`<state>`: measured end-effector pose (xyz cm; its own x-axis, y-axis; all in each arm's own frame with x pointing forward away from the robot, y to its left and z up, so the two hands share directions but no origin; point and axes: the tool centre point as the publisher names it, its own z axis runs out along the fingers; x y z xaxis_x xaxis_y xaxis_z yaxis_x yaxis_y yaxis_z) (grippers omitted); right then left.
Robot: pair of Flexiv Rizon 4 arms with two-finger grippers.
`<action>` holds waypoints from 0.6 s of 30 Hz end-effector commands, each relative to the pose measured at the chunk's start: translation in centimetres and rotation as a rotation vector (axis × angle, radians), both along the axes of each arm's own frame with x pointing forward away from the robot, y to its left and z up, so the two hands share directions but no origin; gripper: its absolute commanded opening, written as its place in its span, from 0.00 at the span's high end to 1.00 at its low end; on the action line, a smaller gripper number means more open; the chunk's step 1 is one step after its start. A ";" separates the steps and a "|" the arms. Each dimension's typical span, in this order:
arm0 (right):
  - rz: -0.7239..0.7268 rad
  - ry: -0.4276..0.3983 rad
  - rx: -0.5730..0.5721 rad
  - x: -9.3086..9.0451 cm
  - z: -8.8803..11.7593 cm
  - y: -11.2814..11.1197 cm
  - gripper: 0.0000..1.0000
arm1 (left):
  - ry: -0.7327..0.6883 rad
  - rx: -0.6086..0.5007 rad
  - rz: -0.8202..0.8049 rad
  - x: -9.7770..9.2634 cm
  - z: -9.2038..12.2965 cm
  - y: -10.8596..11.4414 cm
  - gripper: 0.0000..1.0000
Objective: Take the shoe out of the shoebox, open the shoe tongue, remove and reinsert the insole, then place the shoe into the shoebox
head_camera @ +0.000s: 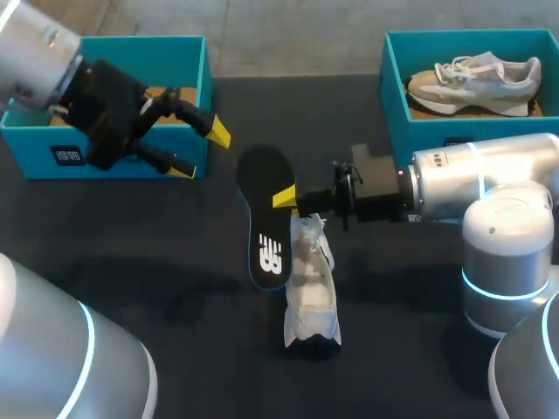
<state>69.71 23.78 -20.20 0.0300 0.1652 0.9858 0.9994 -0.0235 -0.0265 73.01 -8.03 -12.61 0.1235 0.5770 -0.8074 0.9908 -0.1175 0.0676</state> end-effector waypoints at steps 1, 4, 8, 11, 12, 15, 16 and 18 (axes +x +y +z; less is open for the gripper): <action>-0.003 0.000 -0.001 -0.1 0.0 0.1 1.00 | 0.014 -0.334 0.008 -0.5 -0.6 0.3 0.00; -0.003 0.000 -0.001 -0.1 0.0 0.1 1.00 | 0.014 -0.334 0.008 -0.5 -0.6 0.3 0.00; -0.003 0.000 -0.001 -0.1 0.0 0.1 1.00 | 0.014 -0.334 0.008 -0.5 -0.6 0.3 0.00; -0.003 0.000 -0.001 -0.1 0.0 0.1 1.00 | 0.029 -0.385 0.046 -0.6 -1.6 0.8 0.00; -0.003 0.000 -0.001 -0.1 0.0 0.1 1.00 | 0.035 -0.393 0.071 -0.4 -2.0 1.0 0.00; -0.003 0.000 -0.001 -0.1 0.0 0.1 1.00 | 0.053 -0.416 0.092 -0.2 -3.0 1.2 0.00; -0.003 0.000 -0.001 -0.1 0.0 0.1 1.00 | 0.045 -0.418 0.101 -0.3 -3.4 1.2 0.00; -0.003 0.000 -0.001 -0.1 0.0 0.1 1.00 | 0.062 -0.456 0.106 -0.2 -4.2 1.0 0.00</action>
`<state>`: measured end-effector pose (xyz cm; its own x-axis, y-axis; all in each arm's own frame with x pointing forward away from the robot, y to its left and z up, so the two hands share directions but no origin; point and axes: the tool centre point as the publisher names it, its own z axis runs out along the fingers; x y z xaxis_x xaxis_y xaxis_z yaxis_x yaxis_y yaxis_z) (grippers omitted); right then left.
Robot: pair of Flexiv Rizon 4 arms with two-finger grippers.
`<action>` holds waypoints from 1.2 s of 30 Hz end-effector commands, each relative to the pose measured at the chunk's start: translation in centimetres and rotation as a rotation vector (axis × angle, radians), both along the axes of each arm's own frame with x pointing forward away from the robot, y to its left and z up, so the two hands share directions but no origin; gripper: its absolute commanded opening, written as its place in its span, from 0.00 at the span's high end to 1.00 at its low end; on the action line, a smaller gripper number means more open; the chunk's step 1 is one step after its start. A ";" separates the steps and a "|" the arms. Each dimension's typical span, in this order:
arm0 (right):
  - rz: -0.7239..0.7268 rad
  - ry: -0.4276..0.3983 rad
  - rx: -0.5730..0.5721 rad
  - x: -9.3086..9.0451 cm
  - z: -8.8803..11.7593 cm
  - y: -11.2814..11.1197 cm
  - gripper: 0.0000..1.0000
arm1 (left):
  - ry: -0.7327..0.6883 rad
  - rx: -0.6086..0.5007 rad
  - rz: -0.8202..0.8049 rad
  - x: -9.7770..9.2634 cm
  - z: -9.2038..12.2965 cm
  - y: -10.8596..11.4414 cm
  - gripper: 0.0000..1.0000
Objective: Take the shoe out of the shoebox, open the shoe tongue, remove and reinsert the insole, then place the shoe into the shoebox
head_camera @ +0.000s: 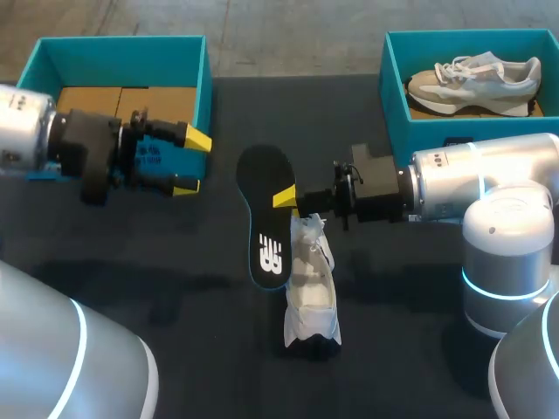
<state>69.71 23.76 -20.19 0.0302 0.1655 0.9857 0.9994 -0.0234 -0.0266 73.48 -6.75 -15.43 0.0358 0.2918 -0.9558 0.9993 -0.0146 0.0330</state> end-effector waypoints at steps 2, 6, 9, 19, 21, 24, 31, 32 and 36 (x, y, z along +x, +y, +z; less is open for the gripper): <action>-0.003 0.000 0.000 -0.1 0.0 0.1 1.00 | 0.015 -0.164 0.029 -0.6 -2.1 -0.6 0.00; -0.003 0.000 0.000 -0.1 0.0 0.1 1.00 | 0.018 -0.243 0.029 -0.5 -3.2 -1.9 0.00; -0.003 0.000 0.000 -0.1 0.0 0.1 1.00 | 0.019 -0.289 0.039 -0.4 -3.6 -2.8 0.00; -0.003 0.000 0.000 -0.1 0.0 0.1 1.00 | 0.032 -0.344 0.073 -0.4 -4.4 -5.2 0.24; -0.003 0.000 0.000 -0.1 0.0 0.1 1.00 | 0.032 -0.351 0.081 -0.4 -4.4 -5.5 0.25; -0.003 0.000 0.000 -0.1 0.0 0.1 1.00 | 0.029 -0.356 0.089 -0.3 -4.3 -5.8 0.32; -0.003 0.000 0.000 -0.1 0.0 0.1 1.00 | 0.039 -0.363 0.114 0.1 -4.6 -6.4 0.43; -0.003 0.000 0.000 -0.1 0.0 0.1 1.00 | 0.043 -0.365 0.114 0.2 -4.7 -6.5 0.45; -0.003 0.000 0.000 -0.1 0.0 0.1 1.00 | 0.043 -0.369 0.125 0.4 -4.7 -6.8 0.52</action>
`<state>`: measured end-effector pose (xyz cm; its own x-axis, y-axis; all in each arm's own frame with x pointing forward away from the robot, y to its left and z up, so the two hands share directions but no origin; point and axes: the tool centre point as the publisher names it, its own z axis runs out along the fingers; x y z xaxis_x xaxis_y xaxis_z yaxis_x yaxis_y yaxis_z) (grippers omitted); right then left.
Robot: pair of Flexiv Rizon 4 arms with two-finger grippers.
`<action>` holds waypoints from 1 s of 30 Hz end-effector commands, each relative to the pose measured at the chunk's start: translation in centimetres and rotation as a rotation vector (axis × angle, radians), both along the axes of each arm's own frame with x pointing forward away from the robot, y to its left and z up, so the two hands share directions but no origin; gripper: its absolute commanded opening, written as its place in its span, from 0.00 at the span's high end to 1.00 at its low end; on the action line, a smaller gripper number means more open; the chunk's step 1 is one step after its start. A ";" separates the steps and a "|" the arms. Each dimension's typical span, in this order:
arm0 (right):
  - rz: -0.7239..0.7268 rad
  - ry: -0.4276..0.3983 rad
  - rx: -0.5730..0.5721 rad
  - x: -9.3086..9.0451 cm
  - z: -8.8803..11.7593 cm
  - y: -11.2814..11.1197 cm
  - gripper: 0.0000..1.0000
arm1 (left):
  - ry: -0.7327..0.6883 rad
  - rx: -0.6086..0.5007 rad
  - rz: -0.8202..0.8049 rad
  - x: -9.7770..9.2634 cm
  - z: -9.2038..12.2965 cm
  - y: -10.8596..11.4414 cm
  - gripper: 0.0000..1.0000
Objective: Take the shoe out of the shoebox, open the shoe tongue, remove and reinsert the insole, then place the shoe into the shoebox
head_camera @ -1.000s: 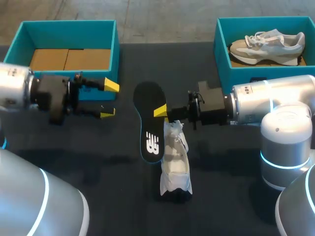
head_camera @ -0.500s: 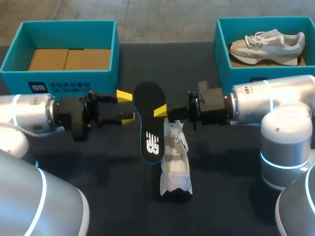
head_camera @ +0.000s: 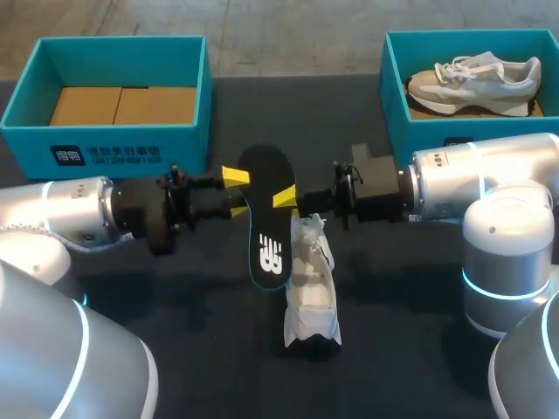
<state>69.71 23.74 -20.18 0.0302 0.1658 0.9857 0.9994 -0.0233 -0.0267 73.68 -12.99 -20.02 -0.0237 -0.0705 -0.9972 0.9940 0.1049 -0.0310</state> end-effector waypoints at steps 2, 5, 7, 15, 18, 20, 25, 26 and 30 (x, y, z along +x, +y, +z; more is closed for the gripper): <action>-0.003 0.000 0.000 -0.1 0.0 0.1 1.00 | -0.002 0.000 0.010 0.2 -0.1 -0.7 0.53; -0.003 0.000 0.000 -0.1 0.0 0.1 1.00 | 0.000 0.002 0.014 0.3 -0.2 -0.9 0.54; -0.003 0.000 0.000 -0.1 0.0 0.1 1.00 | -0.001 0.004 0.016 0.4 -0.2 -1.0 0.55; -0.003 0.000 0.000 -0.1 0.0 0.1 1.00 | 0.002 0.007 0.026 0.6 -0.4 -1.8 0.56; -0.003 0.000 0.000 -0.1 0.0 0.1 1.00 | 0.000 0.006 0.029 0.7 -0.3 -2.1 0.61; -0.003 0.000 0.000 -0.1 0.0 0.1 1.00 | -0.003 0.009 0.032 0.7 -0.4 -2.3 0.63; -0.003 0.000 0.000 -0.1 0.0 0.1 1.00 | -0.006 0.015 0.037 0.9 -0.5 -2.6 0.68; -0.003 0.000 0.000 -0.1 0.0 0.1 1.00 | -0.005 0.015 0.037 0.9 -0.4 -2.6 0.70; -0.003 0.000 0.000 -0.1 0.0 0.1 1.00 | -0.007 0.016 0.038 1.1 -0.3 -2.8 0.80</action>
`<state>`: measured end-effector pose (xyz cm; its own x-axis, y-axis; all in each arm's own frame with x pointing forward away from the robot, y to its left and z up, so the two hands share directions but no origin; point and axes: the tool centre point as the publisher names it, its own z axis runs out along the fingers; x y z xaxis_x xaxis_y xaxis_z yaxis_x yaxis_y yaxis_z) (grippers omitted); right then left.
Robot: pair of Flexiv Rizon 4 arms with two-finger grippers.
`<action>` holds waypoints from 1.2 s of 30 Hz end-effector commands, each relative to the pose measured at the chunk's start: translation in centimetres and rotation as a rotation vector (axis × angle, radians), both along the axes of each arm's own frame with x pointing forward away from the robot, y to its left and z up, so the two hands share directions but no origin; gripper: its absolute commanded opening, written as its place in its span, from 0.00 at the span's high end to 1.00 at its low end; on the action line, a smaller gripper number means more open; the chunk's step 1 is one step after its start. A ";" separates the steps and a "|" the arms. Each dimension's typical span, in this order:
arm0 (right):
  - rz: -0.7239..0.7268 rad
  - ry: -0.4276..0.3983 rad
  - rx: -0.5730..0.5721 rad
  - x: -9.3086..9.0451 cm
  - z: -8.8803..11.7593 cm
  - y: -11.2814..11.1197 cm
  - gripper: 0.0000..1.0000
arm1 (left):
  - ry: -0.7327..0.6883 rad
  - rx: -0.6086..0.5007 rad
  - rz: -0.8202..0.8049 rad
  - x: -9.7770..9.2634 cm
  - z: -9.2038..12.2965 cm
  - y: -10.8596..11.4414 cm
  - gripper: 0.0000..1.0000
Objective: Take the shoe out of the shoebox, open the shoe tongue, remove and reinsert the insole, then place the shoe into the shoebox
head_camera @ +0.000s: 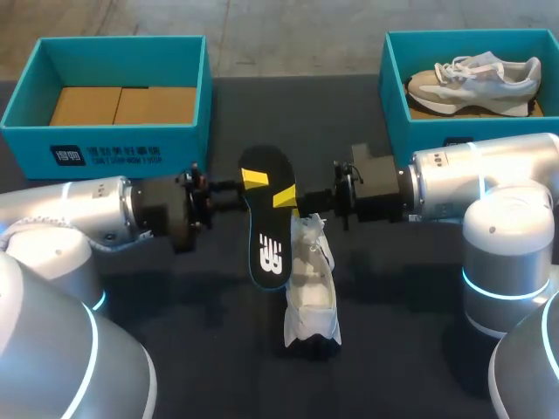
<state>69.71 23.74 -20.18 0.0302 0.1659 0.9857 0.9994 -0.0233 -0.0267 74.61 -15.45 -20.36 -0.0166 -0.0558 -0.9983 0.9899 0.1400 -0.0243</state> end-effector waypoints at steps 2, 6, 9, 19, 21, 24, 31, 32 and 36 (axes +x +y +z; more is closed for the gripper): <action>-0.003 0.000 0.000 -0.1 0.0 0.1 1.00 | -0.003 0.002 0.004 0.2 0.1 -0.3 0.82; -0.003 0.000 0.000 -0.1 0.0 0.1 1.00 | -0.002 0.003 0.002 0.3 0.1 -0.4 0.88; -0.003 0.000 0.000 -0.1 0.0 0.1 1.00 | 0.000 0.004 0.002 0.4 0.1 -0.4 0.88; -0.003 0.000 0.000 -0.1 0.0 0.1 1.00 | -0.003 0.016 0.003 0.4 -0.2 -0.5 0.87; -0.003 0.000 0.000 -0.1 0.0 0.1 1.00 | -0.005 0.019 0.003 0.4 -0.3 -0.5 0.87; -0.003 0.000 0.000 -0.1 0.0 0.1 1.00 | -0.006 0.022 0.001 0.3 -0.4 -0.7 0.87; -0.003 0.000 0.000 -0.1 0.0 0.1 1.00 | -0.005 0.028 -0.001 0.3 -0.6 -0.8 1.00; -0.003 0.000 0.000 -0.1 0.0 0.1 1.00 | -0.006 0.029 -0.001 0.3 -0.6 -0.8 1.00; -0.003 0.000 0.000 -0.1 0.0 0.1 1.00 | -0.007 0.031 0.001 0.4 -0.6 -0.8 1.00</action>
<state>69.73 23.72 -20.18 0.0303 0.1661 0.9856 0.9994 -0.0238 -0.0268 75.00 -16.09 -20.90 -0.0105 -0.0252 -0.9996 0.9904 0.1377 -0.0139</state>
